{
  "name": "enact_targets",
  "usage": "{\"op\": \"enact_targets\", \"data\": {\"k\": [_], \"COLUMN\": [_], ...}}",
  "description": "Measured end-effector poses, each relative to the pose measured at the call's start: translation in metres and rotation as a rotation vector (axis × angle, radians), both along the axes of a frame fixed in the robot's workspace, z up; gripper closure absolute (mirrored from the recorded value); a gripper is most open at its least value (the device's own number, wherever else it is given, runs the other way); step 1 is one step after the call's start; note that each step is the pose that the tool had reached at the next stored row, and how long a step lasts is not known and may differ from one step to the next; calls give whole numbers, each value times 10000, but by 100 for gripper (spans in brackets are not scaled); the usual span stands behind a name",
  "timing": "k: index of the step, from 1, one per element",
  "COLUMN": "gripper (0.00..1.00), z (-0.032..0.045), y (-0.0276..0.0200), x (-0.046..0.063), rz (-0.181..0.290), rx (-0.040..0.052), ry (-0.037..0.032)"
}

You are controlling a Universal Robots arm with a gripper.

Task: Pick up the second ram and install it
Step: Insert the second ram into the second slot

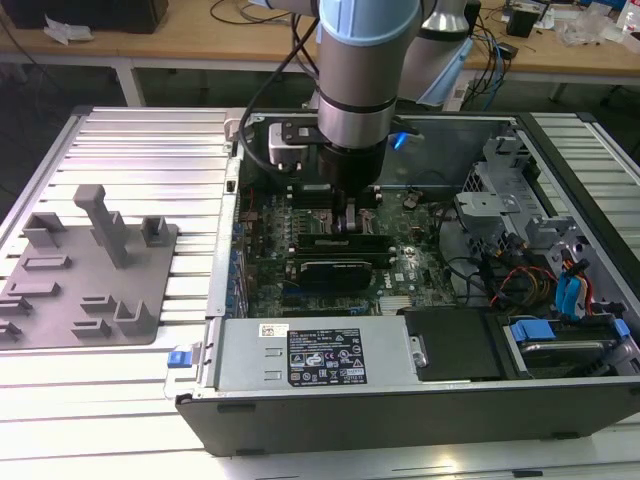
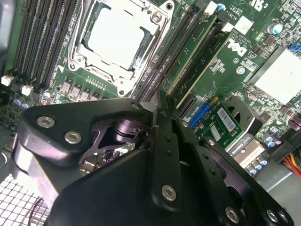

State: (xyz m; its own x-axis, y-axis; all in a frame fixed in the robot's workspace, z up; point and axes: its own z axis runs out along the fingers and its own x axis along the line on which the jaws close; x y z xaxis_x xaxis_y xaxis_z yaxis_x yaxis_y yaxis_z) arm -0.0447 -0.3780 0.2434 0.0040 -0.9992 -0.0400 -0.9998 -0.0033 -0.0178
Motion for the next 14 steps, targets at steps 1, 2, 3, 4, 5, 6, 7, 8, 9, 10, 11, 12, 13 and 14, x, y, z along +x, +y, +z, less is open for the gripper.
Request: {"op": "enact_targets", "data": {"k": [1, 2, 3, 4, 5, 6, 7, 8, 9, 10, 11, 12, 13, 14], "gripper": [91, 91, 91, 91, 91, 91, 91, 91, 91, 91, 91, 91, 91, 91], "z": [1, 0, 0, -1, -1, -2, -2, -3, -4, -6, -6, -9, -14, -18], "y": [-1, 0, -1, -1, -1, -1, -1, -1, 0, -1, -1, -1, -1, -1], "x": [-9, -12, -13, -13, -13, -12, -14, -14, -13, -16, -17, -24, -38, -43], "rz": [-25, -80, -148, -175, -179, -179, -182, -182, -176, -160, -159, -163, -160, -155], "rx": [-2, 0, -1, -1, -1, 0, -1, 0, 1, 1, 2, 3, 3, 2], "ry": [-7, -26, -67, -103, -113, -120, -141, -184, -216, -259, -260, -271, -313, -339]}}
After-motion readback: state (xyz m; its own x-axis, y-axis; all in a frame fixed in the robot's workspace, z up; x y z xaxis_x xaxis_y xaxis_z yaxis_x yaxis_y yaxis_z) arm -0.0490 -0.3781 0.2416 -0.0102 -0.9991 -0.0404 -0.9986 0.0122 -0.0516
